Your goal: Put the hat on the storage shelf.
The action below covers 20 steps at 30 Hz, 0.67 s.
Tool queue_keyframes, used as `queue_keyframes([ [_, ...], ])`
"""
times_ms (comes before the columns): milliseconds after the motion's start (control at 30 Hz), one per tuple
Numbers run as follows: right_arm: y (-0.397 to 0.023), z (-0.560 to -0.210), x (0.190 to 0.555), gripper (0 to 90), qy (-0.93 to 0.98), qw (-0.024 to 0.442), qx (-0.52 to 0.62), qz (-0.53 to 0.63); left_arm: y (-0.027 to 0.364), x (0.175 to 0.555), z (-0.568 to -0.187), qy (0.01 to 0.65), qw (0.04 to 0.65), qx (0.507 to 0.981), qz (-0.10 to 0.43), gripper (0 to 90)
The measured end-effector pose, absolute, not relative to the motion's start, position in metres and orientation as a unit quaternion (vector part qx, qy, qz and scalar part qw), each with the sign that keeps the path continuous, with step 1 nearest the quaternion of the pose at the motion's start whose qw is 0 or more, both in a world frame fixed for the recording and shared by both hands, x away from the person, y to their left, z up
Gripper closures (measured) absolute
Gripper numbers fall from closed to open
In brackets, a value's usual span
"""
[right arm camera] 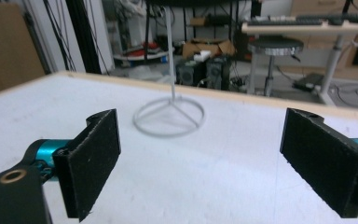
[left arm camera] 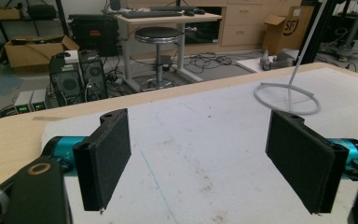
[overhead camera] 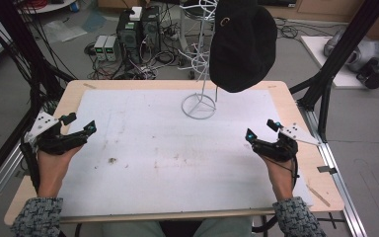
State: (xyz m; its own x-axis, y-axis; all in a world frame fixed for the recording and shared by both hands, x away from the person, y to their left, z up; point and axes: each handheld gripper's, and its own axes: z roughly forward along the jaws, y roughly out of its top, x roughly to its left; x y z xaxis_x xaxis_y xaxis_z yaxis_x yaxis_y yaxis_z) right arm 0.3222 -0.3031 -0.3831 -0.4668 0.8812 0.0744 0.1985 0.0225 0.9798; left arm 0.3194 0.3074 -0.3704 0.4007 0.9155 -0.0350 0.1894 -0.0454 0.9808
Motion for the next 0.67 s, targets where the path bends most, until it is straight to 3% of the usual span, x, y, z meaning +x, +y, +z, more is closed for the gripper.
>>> queue_keyframes([
  [233, -0.293, -0.408, 0.32, 11.4, 0.674, 0.301, 0.414, 0.533, 0.306, 0.321, -0.371, 0.432, 0.538, 0.641, 0.336, 22.2],
  [667, -0.289, -0.416, 0.322, 11.4, 0.686, 0.302, 0.408, 0.52, 0.302, 0.323, -0.374, 0.43, 0.534, 0.647, 0.334, 22.2],
])
